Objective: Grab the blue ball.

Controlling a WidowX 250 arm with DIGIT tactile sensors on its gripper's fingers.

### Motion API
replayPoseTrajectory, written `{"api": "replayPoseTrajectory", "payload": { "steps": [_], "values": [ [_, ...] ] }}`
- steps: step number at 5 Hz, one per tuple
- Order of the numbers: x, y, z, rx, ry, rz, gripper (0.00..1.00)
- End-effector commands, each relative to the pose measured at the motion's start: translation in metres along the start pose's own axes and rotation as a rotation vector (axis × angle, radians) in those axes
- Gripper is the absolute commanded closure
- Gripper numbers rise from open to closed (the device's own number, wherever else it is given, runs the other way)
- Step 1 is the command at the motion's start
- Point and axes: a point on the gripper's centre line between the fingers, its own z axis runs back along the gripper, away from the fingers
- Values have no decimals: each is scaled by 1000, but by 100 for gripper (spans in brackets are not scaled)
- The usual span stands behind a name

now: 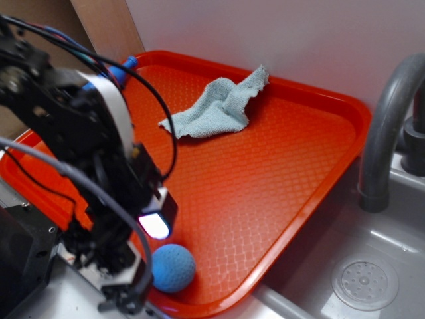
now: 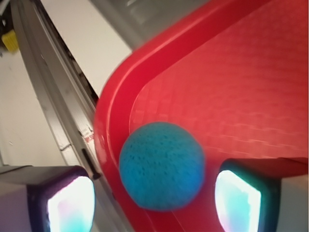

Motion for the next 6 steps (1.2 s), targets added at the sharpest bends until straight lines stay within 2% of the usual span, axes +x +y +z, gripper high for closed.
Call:
{"api": "replayPoseTrajectory", "payload": {
  "steps": [1,2,3,4,5,6],
  "values": [
    [3,-14,-9,-46,-44,-73,100],
    [3,-15,-4,-91,-51,-98,100],
    [2,-15,3,-105,-50,-118,100],
    [0,-14,27,-9,-15,-182,100],
    [-23,-3,84,155,-137,-105,100],
    [-39,4,115,228,-192,-52,100]
  ]
}}
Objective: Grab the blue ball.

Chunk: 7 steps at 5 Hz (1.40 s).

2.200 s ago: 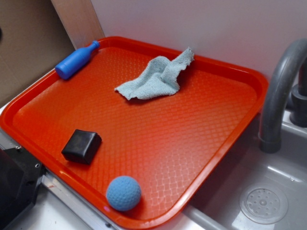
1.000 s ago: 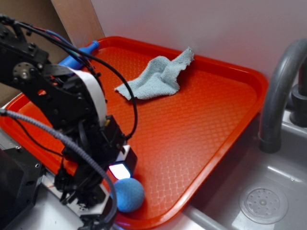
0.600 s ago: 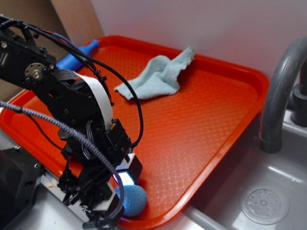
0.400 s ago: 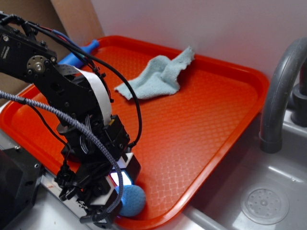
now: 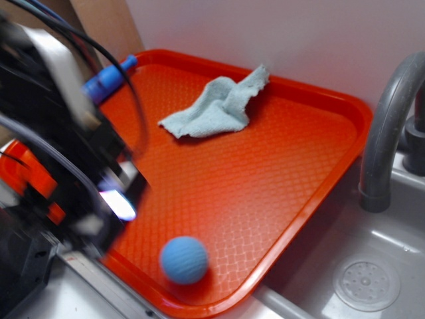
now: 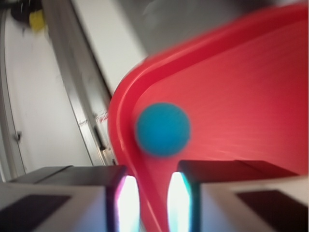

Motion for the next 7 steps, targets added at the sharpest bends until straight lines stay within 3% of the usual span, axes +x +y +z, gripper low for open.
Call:
{"api": "replayPoseTrajectory", "payload": {
  "steps": [1,2,3,7],
  "values": [
    [-21,4,34,74,-70,111,100],
    [-14,7,10,91,-78,174,0],
    [0,8,-14,53,2,54,0],
    [0,8,-14,53,2,54,0]
  ]
}}
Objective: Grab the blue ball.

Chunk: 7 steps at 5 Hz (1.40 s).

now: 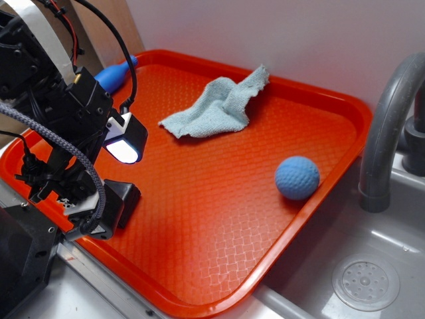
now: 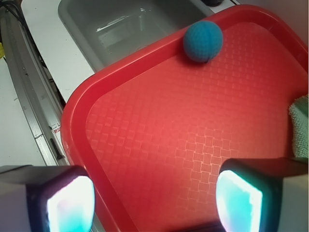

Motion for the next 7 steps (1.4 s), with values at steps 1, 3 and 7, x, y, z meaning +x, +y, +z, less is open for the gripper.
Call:
{"api": "replayPoseTrajectory", "payload": {
  "steps": [1,3,7],
  "values": [
    [25,18,-1,30,-93,-171,0],
    [87,38,-79,-82,-90,-463,0],
    [90,39,-94,-180,-54,-621,100]
  ]
}}
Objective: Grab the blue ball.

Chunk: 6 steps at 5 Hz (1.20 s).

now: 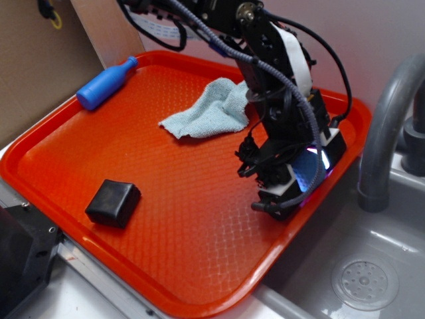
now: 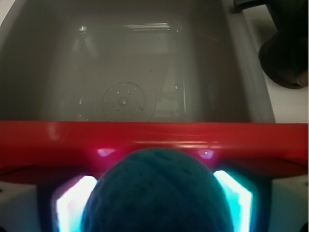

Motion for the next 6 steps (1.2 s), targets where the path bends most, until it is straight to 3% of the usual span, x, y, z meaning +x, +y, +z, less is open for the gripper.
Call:
{"api": "replayPoseTrajectory", "payload": {
  "steps": [1,4,5,6],
  "values": [
    [-27,-31,55,120,23,62,100],
    [-111,-73,159,225,107,746,100],
    [-136,-88,197,389,197,960,100],
    [-160,-90,231,484,247,1191,100]
  ]
}}
